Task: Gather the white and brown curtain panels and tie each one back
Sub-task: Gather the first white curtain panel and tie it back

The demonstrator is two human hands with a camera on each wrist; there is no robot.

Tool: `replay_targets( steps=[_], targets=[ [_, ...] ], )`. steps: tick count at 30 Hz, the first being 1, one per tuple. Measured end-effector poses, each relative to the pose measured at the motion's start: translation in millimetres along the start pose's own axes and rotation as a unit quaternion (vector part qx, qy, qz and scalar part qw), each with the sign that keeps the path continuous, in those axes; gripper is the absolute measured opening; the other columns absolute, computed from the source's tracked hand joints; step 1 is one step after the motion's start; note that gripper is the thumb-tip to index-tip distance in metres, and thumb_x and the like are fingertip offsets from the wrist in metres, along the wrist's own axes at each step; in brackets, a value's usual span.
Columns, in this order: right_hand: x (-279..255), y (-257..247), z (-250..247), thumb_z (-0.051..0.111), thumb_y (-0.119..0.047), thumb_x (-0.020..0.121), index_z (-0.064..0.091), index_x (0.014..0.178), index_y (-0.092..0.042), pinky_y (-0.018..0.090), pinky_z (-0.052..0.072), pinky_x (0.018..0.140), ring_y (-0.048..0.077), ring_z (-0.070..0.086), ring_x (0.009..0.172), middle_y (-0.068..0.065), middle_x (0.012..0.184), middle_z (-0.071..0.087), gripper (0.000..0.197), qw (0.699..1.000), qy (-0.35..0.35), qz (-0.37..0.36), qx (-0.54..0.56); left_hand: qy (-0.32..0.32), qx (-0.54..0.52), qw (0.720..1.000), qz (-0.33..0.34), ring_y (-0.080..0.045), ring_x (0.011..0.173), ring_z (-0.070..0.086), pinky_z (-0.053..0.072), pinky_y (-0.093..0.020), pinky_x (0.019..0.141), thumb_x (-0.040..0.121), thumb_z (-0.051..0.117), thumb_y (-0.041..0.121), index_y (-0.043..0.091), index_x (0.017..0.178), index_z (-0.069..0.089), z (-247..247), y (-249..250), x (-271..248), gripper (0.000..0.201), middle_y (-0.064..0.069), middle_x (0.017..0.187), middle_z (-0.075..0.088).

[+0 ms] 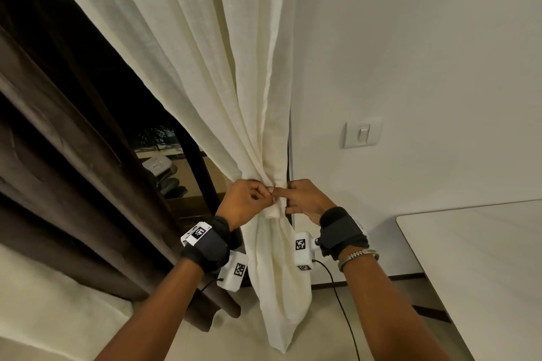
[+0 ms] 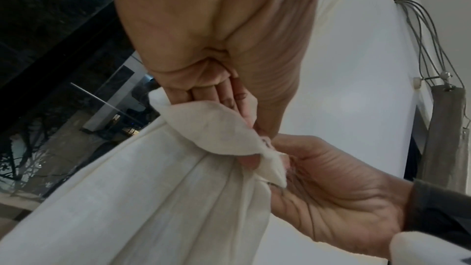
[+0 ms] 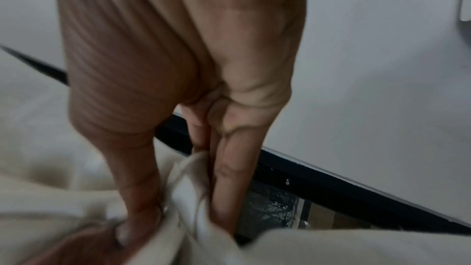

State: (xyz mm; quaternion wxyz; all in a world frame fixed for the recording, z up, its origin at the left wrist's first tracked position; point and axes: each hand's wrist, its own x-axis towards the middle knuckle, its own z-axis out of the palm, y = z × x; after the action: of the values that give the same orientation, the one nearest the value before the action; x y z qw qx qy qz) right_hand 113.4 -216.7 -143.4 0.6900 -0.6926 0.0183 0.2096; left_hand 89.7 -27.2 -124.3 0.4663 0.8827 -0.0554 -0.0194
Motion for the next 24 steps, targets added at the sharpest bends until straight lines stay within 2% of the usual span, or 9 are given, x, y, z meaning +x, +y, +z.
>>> replay_targets(
  steps=[3,6,9,12,15,17,20,22,24],
  targets=[
    [-7,-3,-10,0.079,-0.018,0.095,0.073,0.128,-0.003,0.036,0.062,0.098,0.024,0.078,0.110,0.011,0.120,0.080,0.036,0.998,-0.056,0.009,0.021,0.034,0.011,0.999,-0.010,0.006,0.068,0.067,0.052,-0.005,0.068,0.087,0.088,0.016,0.006,0.085,0.079,0,-2,2,0.014,0.002,0.079,0.077],
    [-9,-1,-14,0.073,-0.007,0.098,0.071,0.130,-0.002,0.031,0.064,0.091,0.020,0.078,0.105,0.012,0.121,0.079,0.033,0.997,-0.071,-0.007,-0.016,0.046,0.037,0.998,-0.012,-0.001,0.070,0.070,0.052,-0.004,0.068,0.086,0.088,0.017,0.007,0.085,0.079,-1,-2,1,0.013,0.002,0.082,0.078],
    [-7,-4,-11,0.078,-0.010,0.095,0.073,0.125,0.002,0.039,0.064,0.096,0.033,0.076,0.112,0.023,0.121,0.077,0.033,0.996,-0.039,-0.030,-0.076,0.071,0.085,0.994,0.000,-0.002,0.071,0.067,0.051,-0.008,0.069,0.085,0.087,0.021,0.013,0.081,0.078,1,0,-1,0.012,0.006,0.078,0.076],
    [-3,-7,-5,0.084,-0.012,0.089,0.075,0.114,0.007,0.050,0.063,0.097,0.039,0.077,0.108,0.030,0.112,0.076,0.033,0.992,-0.010,-0.037,-0.116,0.097,0.122,0.988,0.017,-0.002,0.071,0.066,0.053,-0.014,0.069,0.085,0.085,0.025,0.019,0.079,0.075,3,4,-3,0.013,0.009,0.075,0.072],
    [3,-10,1,0.085,-0.013,0.079,0.073,0.096,0.011,0.061,0.061,0.092,0.043,0.078,0.089,0.029,0.090,0.074,0.032,0.981,-0.002,-0.053,-0.188,0.127,0.170,0.977,0.035,-0.013,0.072,0.070,0.058,-0.028,0.073,0.086,0.084,0.032,0.020,0.080,0.073,8,6,-4,0.017,0.006,0.075,0.072],
    [4,-13,5,0.083,-0.009,0.079,0.068,0.088,0.014,0.063,0.062,0.088,0.041,0.076,0.078,0.023,0.079,0.068,0.029,0.975,0.011,-0.062,-0.214,0.145,0.196,0.969,0.051,-0.020,0.071,0.071,0.059,-0.033,0.073,0.087,0.083,0.034,0.018,0.080,0.073,10,8,-5,0.020,0.002,0.072,0.073],
    [1,-15,9,0.080,-0.006,0.081,0.071,0.098,0.016,0.062,0.063,0.083,0.044,0.078,0.084,0.030,0.092,0.074,0.030,0.969,0.034,-0.071,-0.236,0.125,0.174,0.976,0.046,-0.019,0.076,0.073,0.061,-0.036,0.078,0.090,0.080,0.029,0.016,0.086,0.078,9,10,-5,0.014,0.001,0.077,0.077],
    [0,-14,8,0.083,-0.012,0.078,0.071,0.092,0.014,0.065,0.061,0.083,0.040,0.075,0.078,0.027,0.083,0.071,0.032,0.967,0.029,-0.073,-0.244,0.094,0.136,0.985,0.040,-0.015,0.081,0.075,0.063,-0.037,0.085,0.094,0.077,0.024,0.015,0.093,0.081,5,7,-4,0.010,0.001,0.085,0.080],
    [-1,-13,6,0.085,-0.016,0.077,0.072,0.091,0.013,0.066,0.060,0.088,0.045,0.076,0.087,0.032,0.088,0.071,0.035,0.967,0.017,-0.060,-0.247,0.055,0.120,0.990,0.041,-0.014,0.089,0.076,0.061,-0.037,0.093,0.098,0.073,0.021,0.014,0.102,0.083,0,6,-4,0.013,0.000,0.095,0.082]
  ],
)
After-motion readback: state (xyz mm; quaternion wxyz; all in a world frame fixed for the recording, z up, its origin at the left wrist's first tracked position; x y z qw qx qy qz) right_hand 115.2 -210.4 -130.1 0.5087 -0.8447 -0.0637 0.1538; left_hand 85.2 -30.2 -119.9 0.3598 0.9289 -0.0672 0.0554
